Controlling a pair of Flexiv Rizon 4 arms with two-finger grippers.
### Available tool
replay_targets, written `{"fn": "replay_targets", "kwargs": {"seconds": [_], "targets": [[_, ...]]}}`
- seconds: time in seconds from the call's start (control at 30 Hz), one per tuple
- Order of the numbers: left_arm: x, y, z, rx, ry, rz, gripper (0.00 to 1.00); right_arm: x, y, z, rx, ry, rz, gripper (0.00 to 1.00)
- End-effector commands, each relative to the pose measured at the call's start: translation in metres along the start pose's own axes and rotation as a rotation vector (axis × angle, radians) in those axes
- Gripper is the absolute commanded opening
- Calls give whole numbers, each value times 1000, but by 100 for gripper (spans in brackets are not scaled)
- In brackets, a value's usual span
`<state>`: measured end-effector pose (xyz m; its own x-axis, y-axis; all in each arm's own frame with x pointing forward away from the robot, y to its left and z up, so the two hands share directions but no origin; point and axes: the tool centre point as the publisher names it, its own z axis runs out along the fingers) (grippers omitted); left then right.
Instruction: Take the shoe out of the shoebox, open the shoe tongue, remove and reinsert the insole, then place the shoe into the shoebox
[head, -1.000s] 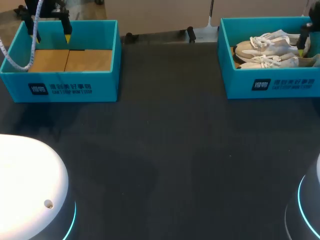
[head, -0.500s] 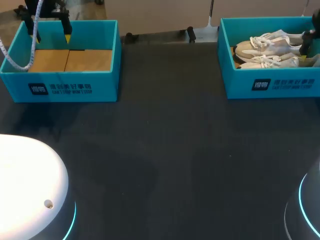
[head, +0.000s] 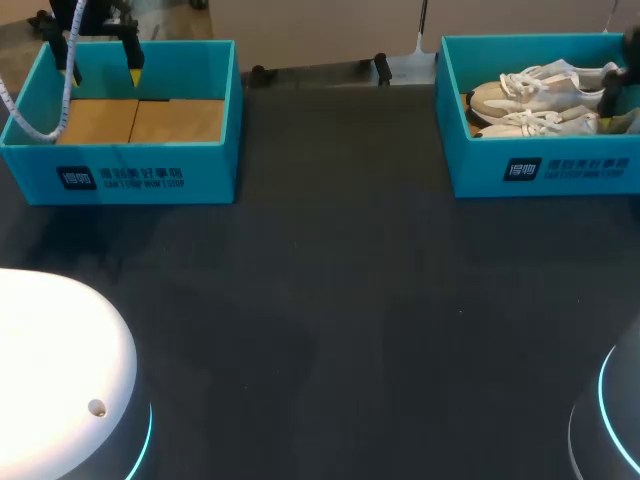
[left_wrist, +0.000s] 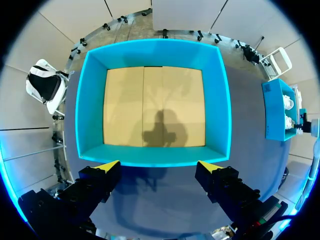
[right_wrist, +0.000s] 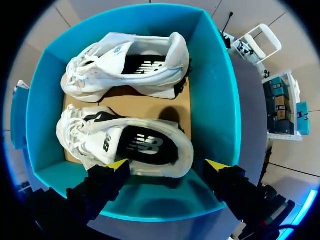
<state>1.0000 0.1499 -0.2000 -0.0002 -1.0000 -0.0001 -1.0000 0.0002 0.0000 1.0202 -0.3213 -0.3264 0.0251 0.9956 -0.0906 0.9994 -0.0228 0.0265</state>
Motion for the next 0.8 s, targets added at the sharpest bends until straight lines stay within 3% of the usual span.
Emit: {"fn": "replay_targets", "kwargs": {"seconds": [0.03,0.47,0.8], "targets": [[0,0,0,0,0,0,100,3,5,4,-1,-5,-9,96],[0,0,0,0,0,0,100,-4,11,16,-13,5,-24,96],[0,0,0,0,0,0,100,-9,12,27,4,3,-25,91]]}}
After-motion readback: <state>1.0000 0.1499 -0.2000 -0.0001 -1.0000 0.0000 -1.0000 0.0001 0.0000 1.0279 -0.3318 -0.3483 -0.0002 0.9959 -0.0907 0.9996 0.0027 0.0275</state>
